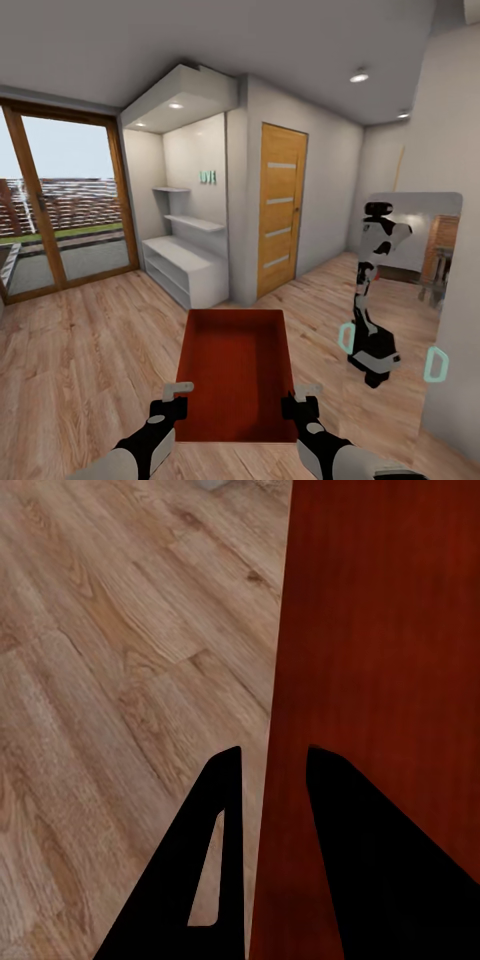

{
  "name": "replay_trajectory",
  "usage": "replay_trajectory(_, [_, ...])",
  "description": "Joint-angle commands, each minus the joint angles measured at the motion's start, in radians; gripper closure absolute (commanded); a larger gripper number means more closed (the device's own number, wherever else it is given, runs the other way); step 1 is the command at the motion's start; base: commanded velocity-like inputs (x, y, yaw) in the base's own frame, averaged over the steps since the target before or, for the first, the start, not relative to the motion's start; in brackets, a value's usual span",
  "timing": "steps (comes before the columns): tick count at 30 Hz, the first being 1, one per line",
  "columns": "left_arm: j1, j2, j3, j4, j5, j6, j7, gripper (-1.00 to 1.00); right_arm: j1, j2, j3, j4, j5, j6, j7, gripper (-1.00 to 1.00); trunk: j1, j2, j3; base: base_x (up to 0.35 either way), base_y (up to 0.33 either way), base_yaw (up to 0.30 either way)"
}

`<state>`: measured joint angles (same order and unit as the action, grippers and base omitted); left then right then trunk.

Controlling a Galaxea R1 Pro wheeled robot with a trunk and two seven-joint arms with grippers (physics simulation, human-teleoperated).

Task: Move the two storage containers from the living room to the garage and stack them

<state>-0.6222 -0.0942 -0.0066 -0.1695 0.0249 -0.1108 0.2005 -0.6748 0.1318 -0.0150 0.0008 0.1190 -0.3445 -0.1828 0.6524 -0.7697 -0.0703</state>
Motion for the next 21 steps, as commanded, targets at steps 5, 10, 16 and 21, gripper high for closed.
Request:
replay_trajectory(5, [-0.001, 0.007, 0.010, 0.004, 0.006, -0.004, 0.013, 1.00, -0.002, -0.001, -0.019, -0.002, -0.004, -0.006, -0.012, 1.00, 0.001, -0.001, -0.002, 0.322, 0.000, 0.001])
replay_trajectory(10, [-0.001, 0.007, 0.011, 0.004, 0.006, -0.004, 0.013, 1.00, -0.002, 0.000, -0.018, -0.002, -0.004, -0.005, -0.012, 1.00, 0.001, -0.001, -0.002, 0.322, 0.000, 0.000])
replay_trajectory(16, [-0.001, 0.007, 0.010, 0.004, 0.006, -0.004, 0.013, 1.00, -0.002, 0.000, -0.018, -0.002, -0.003, -0.007, -0.012, 1.00, 0.001, -0.001, -0.002, 0.322, 0.000, 0.000])
replay_trajectory(21, [-0.001, 0.007, 0.011, 0.004, 0.007, -0.004, 0.013, 1.00, -0.002, 0.000, -0.018, -0.002, -0.004, -0.007, -0.012, 1.00, 0.001, -0.001, -0.002, 0.322, 0.000, 0.000])
